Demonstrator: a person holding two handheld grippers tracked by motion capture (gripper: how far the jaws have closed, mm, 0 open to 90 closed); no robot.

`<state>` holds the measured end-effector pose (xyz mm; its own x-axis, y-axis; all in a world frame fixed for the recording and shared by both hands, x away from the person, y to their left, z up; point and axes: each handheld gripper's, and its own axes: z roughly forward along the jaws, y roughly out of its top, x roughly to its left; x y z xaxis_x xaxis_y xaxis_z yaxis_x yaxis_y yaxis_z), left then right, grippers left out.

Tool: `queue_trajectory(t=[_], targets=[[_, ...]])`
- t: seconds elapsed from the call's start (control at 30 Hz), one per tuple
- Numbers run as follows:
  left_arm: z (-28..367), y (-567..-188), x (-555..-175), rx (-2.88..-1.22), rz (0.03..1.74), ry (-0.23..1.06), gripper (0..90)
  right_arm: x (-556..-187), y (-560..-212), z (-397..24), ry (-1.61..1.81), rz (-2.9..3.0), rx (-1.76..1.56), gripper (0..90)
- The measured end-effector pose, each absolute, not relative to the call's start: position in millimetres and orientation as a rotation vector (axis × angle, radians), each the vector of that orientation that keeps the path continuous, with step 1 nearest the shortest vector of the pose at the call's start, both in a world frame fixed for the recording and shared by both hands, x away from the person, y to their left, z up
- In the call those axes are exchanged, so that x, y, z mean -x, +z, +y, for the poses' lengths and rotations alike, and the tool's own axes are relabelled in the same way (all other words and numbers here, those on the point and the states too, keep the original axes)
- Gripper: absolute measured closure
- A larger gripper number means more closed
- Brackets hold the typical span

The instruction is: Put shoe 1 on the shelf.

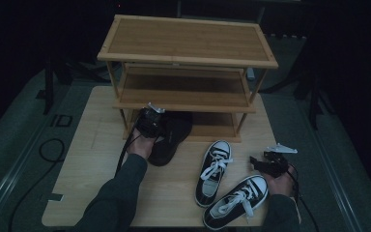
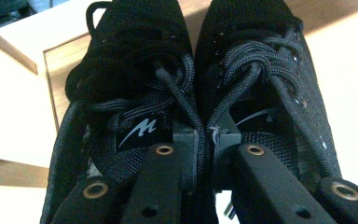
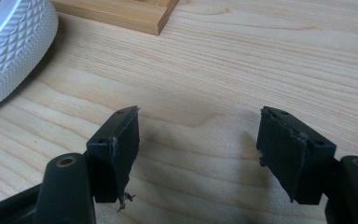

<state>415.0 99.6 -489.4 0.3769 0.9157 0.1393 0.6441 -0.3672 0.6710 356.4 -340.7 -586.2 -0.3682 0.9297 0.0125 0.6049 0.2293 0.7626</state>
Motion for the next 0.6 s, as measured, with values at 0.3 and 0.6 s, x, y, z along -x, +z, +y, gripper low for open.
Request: queue_trajectory(t=[0.3, 0.6], targets=[[101, -483, -409, -2.151, 1.325, 0.689, 54.8, -356, -586, -341, 0.965, 2.060, -1.407, 29.2], [115, -462, -388, -2.148, 1.251, 0.651, 50.3, -356, -586, -341, 0.964, 2.060, -1.408, 29.3]])
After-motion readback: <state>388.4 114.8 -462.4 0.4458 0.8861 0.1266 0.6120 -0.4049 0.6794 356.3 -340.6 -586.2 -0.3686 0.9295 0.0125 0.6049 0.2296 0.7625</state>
